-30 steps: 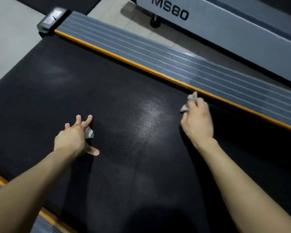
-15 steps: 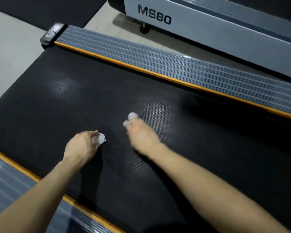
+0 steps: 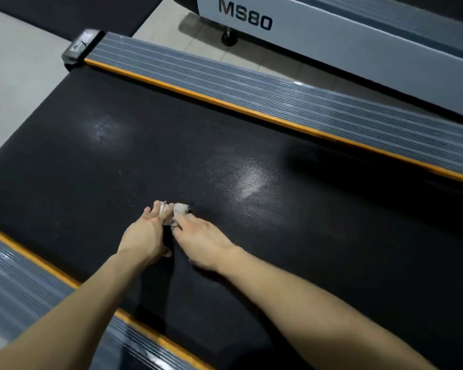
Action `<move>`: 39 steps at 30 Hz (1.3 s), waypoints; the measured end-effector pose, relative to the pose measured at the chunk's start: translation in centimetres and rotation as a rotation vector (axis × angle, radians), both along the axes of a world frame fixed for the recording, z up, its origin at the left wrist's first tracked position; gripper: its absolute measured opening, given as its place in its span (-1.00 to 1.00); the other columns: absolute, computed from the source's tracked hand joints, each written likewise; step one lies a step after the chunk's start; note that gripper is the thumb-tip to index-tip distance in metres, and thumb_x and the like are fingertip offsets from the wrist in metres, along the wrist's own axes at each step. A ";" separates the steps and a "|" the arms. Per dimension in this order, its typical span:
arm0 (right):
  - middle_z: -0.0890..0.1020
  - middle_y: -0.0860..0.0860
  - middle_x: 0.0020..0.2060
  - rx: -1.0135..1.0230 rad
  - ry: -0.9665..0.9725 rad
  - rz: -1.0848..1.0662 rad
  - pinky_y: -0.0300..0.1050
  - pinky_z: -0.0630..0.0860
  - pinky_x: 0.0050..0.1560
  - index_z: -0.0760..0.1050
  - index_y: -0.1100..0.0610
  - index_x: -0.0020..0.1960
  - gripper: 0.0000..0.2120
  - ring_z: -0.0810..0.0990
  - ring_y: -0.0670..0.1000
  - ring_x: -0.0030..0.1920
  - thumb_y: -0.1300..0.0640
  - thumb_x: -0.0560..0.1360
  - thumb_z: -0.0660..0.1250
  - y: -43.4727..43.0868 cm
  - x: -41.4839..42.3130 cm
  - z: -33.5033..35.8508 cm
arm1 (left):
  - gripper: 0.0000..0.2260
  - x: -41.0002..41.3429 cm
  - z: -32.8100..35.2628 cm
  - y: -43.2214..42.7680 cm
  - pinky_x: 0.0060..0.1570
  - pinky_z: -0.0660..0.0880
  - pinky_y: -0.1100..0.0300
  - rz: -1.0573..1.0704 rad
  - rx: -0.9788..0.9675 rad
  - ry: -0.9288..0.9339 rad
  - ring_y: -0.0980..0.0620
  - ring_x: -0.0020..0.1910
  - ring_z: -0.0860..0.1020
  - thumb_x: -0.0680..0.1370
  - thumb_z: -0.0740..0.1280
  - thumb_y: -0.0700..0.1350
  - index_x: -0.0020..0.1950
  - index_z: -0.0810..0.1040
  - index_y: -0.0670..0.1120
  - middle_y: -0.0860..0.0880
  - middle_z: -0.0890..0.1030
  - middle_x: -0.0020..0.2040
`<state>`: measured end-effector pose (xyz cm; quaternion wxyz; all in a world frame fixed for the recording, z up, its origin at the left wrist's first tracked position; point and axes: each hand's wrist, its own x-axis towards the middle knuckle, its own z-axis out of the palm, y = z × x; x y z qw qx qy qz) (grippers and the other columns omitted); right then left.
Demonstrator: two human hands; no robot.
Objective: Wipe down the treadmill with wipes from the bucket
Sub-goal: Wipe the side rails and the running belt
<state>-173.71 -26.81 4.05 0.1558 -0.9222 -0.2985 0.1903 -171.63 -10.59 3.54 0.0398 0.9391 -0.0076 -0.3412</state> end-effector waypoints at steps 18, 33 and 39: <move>0.56 0.14 0.25 0.120 -0.151 0.003 0.09 0.57 0.07 0.49 0.15 0.32 -0.62 0.55 0.16 0.06 0.13 0.66 0.00 -3.5 -0.8 -2.8 | 0.18 0.0 -0.2 -0.3 0.47 0.40 -0.03 0.038 0.024 -0.020 -0.08 0.73 0.03 0.38 0.70 -0.02 0.76 -0.05 0.17 0.01 -0.08 0.77; 0.54 0.11 0.21 0.059 -0.063 -0.469 0.14 0.57 0.15 0.62 0.12 0.23 -0.72 0.52 0.18 0.14 0.29 0.58 0.27 -6.7 -2.2 -1.6 | -0.03 -1.2 0.5 0.5 0.53 0.36 -0.09 0.067 -0.108 -0.101 -0.05 0.70 0.19 0.42 0.67 -0.06 0.71 0.22 0.15 0.05 0.14 0.74; 0.54 0.08 0.03 0.045 -0.273 -0.278 0.14 0.57 -0.03 0.64 0.03 0.26 -0.67 0.51 0.19 0.01 0.25 0.55 0.31 -7.4 -4.8 -1.8 | -0.28 -6.6 0.9 1.1 0.52 0.40 -0.01 0.034 -0.186 -0.134 0.04 0.69 0.22 0.55 0.56 -0.03 0.65 0.35 0.17 0.09 0.24 0.70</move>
